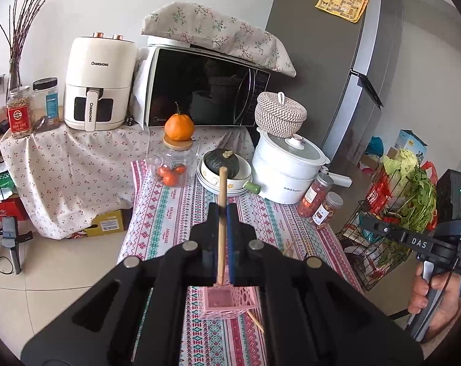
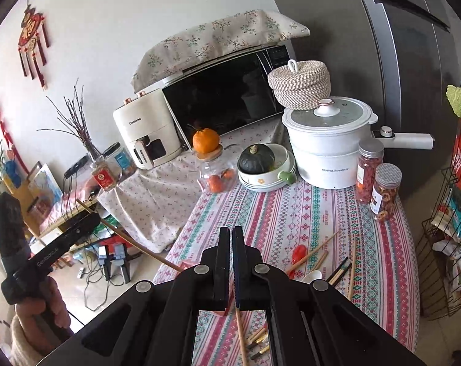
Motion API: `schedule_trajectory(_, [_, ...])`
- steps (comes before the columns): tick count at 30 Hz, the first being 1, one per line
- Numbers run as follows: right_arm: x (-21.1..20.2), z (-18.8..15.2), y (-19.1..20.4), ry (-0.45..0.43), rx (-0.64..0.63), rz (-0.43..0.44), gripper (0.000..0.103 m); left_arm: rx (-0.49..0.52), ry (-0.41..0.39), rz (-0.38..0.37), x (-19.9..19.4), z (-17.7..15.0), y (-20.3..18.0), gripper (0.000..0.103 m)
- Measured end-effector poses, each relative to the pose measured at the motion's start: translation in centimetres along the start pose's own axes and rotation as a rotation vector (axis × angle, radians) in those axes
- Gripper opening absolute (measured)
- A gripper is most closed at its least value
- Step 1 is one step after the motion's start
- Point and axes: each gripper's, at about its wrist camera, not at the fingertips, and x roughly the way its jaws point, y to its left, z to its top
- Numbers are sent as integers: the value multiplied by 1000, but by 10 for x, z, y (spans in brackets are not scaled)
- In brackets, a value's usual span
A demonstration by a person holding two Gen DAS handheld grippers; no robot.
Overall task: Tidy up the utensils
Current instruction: 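Carry the chopstick over the pink basket with the left gripper while the right gripper grasps another chopstick, then lower the chopstick into the pink basket and open the left gripper while the right gripper carries its chopstick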
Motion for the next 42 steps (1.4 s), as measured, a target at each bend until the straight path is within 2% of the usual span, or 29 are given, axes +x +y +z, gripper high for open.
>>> schedule_trajectory(1, [7, -1, -13, 24, 15, -29, 6, 0, 3, -7, 0, 0, 0, 5])
schedule_trajectory(3, [24, -5, -41, 90, 71, -75, 25, -1, 8, -22, 0, 0, 0, 5])
schedule_trajectory(6, [54, -17, -86, 191, 158, -125, 37, 2, 5, -36, -1, 0, 0, 5])
schedule_trajectory(10, [93, -36, -133, 292, 258, -219, 37, 6, 5, -43, 0, 1, 1, 5])
schedule_trajectory(14, [132, -50, -167, 361, 278, -342, 36, 11, 6, -31, 2, 3, 5, 5])
schedule_trajectory(16, [151, -57, -177, 396, 265, -383, 31, 4, 11, -28, 3, 3, 7, 5])
schedule_trajectory(18, [166, -61, -186, 425, 247, -423, 18, 5, 17, -24, 6, 3, 7, 5])
schedule_trajectory(20, [178, -66, -192, 445, 244, -449, 12, 15, 24, -24, 9, 2, 5, 5])
schedule_trajectory(23, [183, -70, -190, 438, 198, -471, 7, 35, 38, -24, 14, 1, 2, 5])
schedule_trajectory(25, [184, -73, -181, 441, 156, -481, 7, 37, 43, -17, 16, 0, 2, 5])
schedule_trajectory(28, [171, -69, -172, 413, 162, -454, 6, 38, 42, -5, 17, -1, 2, 5])
schedule_trajectory(33, [109, -37, -138, 236, 136, -355, 6, 68, 39, 13, 18, -1, -2, 5])
schedule_trajectory(36, [70, -26, -116, 137, 135, -289, 6, 69, 70, 19, 24, -2, -3, 5])
schedule_trajectory(42, [22, -14, -67, 5, 104, -179, 6, 51, 132, 21, 36, -4, 0, 6])
